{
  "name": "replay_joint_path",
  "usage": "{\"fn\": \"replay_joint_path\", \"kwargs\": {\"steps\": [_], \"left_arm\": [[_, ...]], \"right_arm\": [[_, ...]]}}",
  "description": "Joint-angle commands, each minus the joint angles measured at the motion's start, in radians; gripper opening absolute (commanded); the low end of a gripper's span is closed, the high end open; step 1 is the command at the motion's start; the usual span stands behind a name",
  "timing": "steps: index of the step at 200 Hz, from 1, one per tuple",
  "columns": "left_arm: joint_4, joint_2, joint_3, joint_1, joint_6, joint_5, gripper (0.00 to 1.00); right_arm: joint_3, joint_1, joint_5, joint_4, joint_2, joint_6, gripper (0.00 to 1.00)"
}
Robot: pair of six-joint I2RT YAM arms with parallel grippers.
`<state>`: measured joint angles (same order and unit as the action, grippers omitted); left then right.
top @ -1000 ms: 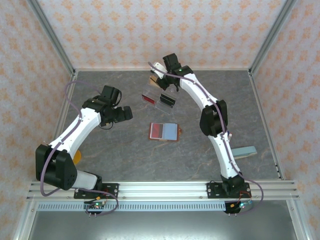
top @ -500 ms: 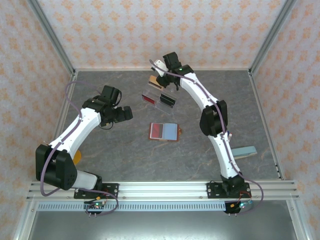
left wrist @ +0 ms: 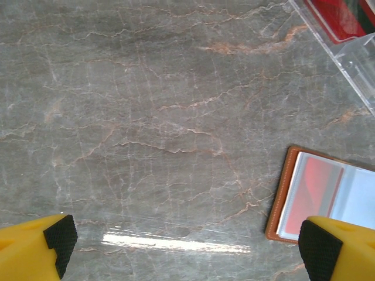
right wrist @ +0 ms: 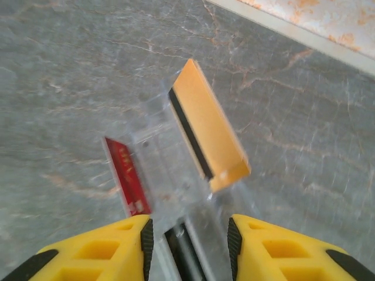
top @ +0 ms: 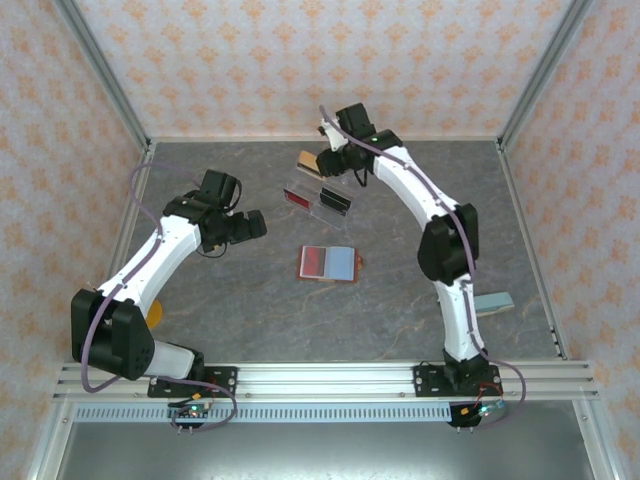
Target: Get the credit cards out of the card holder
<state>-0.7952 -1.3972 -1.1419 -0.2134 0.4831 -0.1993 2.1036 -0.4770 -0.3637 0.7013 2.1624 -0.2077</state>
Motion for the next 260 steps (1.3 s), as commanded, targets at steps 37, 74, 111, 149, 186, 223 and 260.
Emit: {"fn": "replay_joint_path", "kwargs": {"steps": [37,74,111,149,186,223,260], "left_arm": [[0.068,-0.031,0.032,0.007,0.018,-0.075,1.00],[0.123,-0.033,0.070,0.008,0.043,-0.132,1.00],[0.170,-0.041,0.094,0.007,0.095,-0.143,1.00],[0.212,-0.059,0.096,0.007,0.133,-0.156,1.00],[0.247,-0.095,0.088,0.008,0.159,-0.183,1.00],[0.169,-0.142,0.042,0.006,0.130,-0.201,1.00],[0.164,-0.165,0.042,0.006,0.129,-0.228,1.00]], "right_arm": [[-0.507,-0.047,0.047,-0.160,-0.344,0.431,0.44],[-0.754,-0.148,0.129,-0.216,-0.427,0.523,0.50],[-0.834,-0.248,0.183,-0.243,-0.372,0.641,0.55],[-0.816,-0.311,0.221,-0.231,-0.287,0.691,0.56],[-0.794,-0.328,0.277,-0.204,-0.235,0.721,0.56],[-0.760,-0.327,0.302,-0.155,-0.168,0.722,0.52],[-0.782,-0.327,0.317,-0.160,-0.153,0.723,0.43]]}}
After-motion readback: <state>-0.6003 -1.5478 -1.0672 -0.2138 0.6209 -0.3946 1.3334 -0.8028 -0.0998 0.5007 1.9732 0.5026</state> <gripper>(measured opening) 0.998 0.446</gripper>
